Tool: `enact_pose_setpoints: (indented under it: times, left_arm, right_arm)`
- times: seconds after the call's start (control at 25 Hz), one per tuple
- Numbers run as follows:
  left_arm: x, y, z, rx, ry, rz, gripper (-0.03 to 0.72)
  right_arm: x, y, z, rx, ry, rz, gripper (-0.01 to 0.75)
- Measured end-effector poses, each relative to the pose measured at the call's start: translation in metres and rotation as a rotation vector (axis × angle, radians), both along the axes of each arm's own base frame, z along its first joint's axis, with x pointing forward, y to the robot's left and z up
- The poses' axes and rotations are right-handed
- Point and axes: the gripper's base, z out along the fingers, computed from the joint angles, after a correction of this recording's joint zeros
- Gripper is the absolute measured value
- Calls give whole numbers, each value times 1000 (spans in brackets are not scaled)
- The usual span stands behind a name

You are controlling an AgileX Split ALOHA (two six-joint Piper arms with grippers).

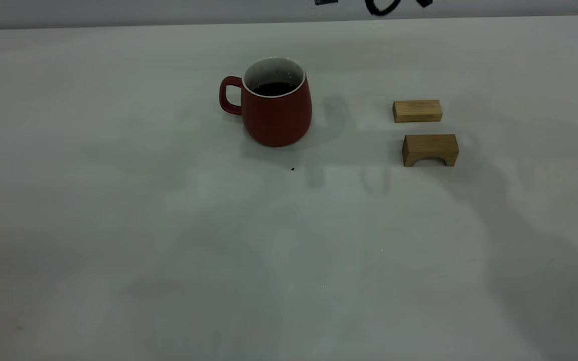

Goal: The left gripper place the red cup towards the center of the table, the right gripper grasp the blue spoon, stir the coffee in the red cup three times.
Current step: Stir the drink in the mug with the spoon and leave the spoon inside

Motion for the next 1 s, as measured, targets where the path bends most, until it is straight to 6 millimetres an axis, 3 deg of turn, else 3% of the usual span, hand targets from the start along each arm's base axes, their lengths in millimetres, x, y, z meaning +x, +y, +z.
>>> enact_pose_setpoints:
  times: [0.16,0.36,0.64,1.0]
  left_arm:
    - [0,0,0,0,0,0,449]
    - [0,0,0,0,0,0,449]
    - [0,0,0,0,0,0,449]
    - [0,0,0,0,0,0,449]
  right_arm:
    - [2,3,3,30,194,-23,122]
    - [19,21,-1,76,336,-11,122]
    - [42,24,-49,80,509,-57,122]
    - [51,-8,-119,47,634,-153,122]
